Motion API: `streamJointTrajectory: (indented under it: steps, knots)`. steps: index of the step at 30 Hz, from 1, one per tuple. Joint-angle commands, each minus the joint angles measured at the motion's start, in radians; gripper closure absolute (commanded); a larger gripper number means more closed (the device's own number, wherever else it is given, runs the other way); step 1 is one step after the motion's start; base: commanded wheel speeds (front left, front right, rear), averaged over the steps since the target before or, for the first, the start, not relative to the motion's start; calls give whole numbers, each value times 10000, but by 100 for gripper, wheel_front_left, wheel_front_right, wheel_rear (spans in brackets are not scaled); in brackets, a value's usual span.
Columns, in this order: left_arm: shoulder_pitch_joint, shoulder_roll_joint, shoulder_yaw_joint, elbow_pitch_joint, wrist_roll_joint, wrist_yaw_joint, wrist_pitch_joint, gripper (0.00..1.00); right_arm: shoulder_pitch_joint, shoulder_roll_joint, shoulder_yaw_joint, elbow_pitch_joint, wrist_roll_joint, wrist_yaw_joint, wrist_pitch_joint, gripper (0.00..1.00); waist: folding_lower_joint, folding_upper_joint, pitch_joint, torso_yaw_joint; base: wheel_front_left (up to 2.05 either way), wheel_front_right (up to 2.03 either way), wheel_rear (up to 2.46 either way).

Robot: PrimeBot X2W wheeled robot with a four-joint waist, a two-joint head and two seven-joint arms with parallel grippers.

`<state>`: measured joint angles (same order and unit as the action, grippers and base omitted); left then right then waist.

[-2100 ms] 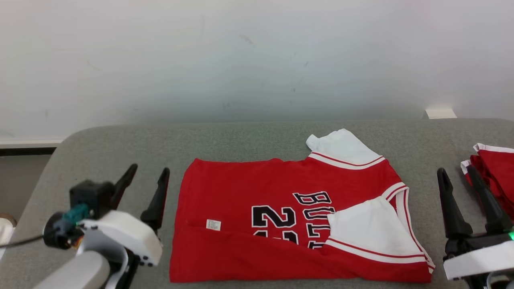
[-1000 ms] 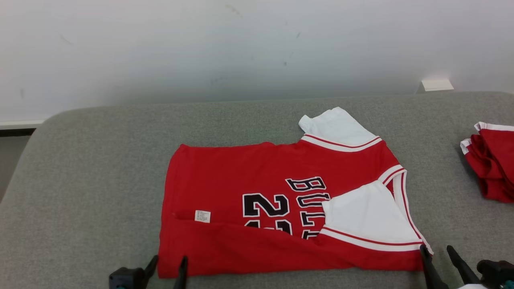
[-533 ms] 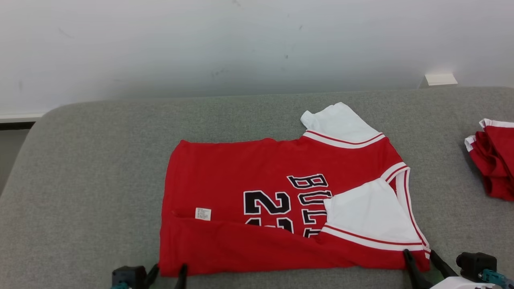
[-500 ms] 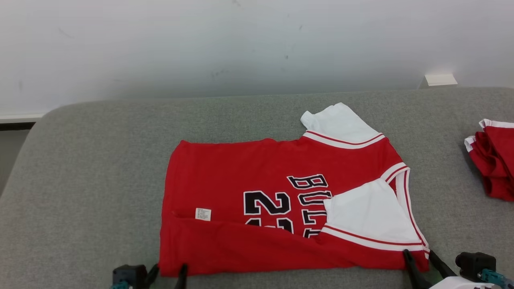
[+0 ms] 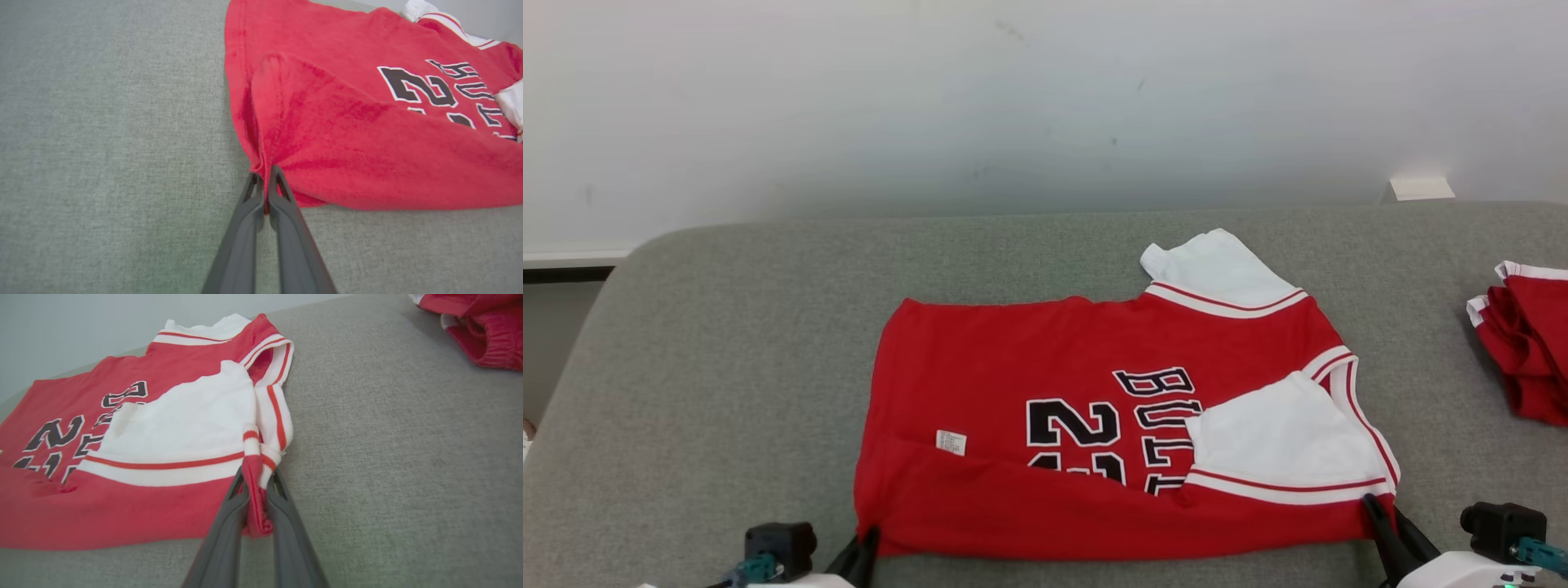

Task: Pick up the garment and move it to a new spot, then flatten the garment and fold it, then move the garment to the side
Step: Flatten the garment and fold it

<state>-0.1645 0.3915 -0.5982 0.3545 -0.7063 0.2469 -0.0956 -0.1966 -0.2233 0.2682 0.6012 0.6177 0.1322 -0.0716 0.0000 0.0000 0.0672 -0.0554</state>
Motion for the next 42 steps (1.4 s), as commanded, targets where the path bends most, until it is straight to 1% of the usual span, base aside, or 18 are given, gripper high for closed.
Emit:
streamJointTrajectory:
  steps: [1, 5, 7, 10, 15, 19, 24, 25, 26, 27, 28, 30, 33, 35, 38, 40, 42]
  knots:
    - [74, 144, 38, -171, -54, 76, 29, 100, 46, -83, -106, -193, 221, -31, 64, 100, 0, 0, -87, 65, 0, 0, 0]
    - [520, 451, -49, -894, -74, 299, 448, 100, 548, -401, -125, -950, 706, -31, 761, 100, 0, 0, -265, 160, 0, 0, 0]
    - [770, 712, -50, -1353, -134, 444, 728, 100, 854, -612, -229, -1428, 889, -31, 1195, 100, 0, 0, -310, 215, 0, 0, 0]
    - [1206, 1113, -32, -2079, -234, 717, 1227, 100, 1506, -916, -543, -2148, 1042, -31, 1839, 100, 0, 0, -364, 332, 0, 0, 0]
    - [1864, 1785, -148, -3411, -350, 1181, 2232, 100, 2747, -1099, -1346, -3421, 1053, -31, 3007, 100, 0, 0, -368, 410, 0, 0, 0]
    - [2358, 2095, -238, -4179, -436, 1524, 2775, 100, 3883, -783, -1981, -4431, 923, -31, 4081, 100, 0, 0, -351, 458, 0, 0, 0]
    - [2910, 2127, -253, -4664, -754, 1849, 3109, 100, 4905, -123, -2684, -5685, 546, -31, 5027, 100, 0, 0, -365, 306, 0, 0, 0]
    - [2993, 2139, -233, -4722, -815, 1876, 3118, 100, 5011, 5, -2807, -5879, 434, -31, 5166, 94, 0, 0, -360, 276, 0, 0, 0]
    - [3066, 2143, -221, -4751, -844, 1931, 3107, 84, 5078, 114, -2909, -6021, 315, -31, 5254, 66, 0, 0, -364, 247, 0, 0, 0]
    - [3137, 2158, -221, -4763, -847, 1944, 3094, 22, 5105, 221, -2996, -6147, 191, -31, 5357, 0, 0, 0, -380, 224, 0, 0, 0]
    - [3177, 2173, -217, -4758, -851, 1946, 3066, 0, 5098, 310, -3072, -6240, 68, -29, 5407, 0, 0, 0, -406, 198, 0, 0, 0]
    - [3147, 2194, -153, -4719, -851, 1899, 2948, 0, 5021, 480, -3198, -6391, -123, -28, 5488, 0, 0, 0, -462, 156, 0, 0, 0]
    - [2865, 2346, 98, -4697, -776, 1900, 2766, 0, 4764, 508, -3463, -6651, -403, -28, 5397, 0, 0, 0, -537, 114, 0, 0, 0]
    - [2509, 2555, 275, -4816, -558, 1833, 2636, 0, 4503, 419, -3601, -6836, -571, -28, 5280, 0, 0, 0, -550, 114, 0, 0, 0]
    - [1842, 2752, 533, -4993, -280, 1774, 2533, 0, 3663, 210, -3507, -7016, -901, -28, 4831, 0, 0, 0, -357, 60, 0, 0, 0]
    - [1276, 2758, 598, -5014, -112, 1690, 2594, 0, 3001, 31, -3345, -6930, -1095, -28, 4510, 0, 0, 0, -143, 35, 0, 0, 0]
    - [632, 2671, 544, -4795, -48, 1490, 2702, 0, 2132, -174, -3125, -6687, -1234, -28, 4201, 0, 0, 0, 129, 76, 0, 0, 0]
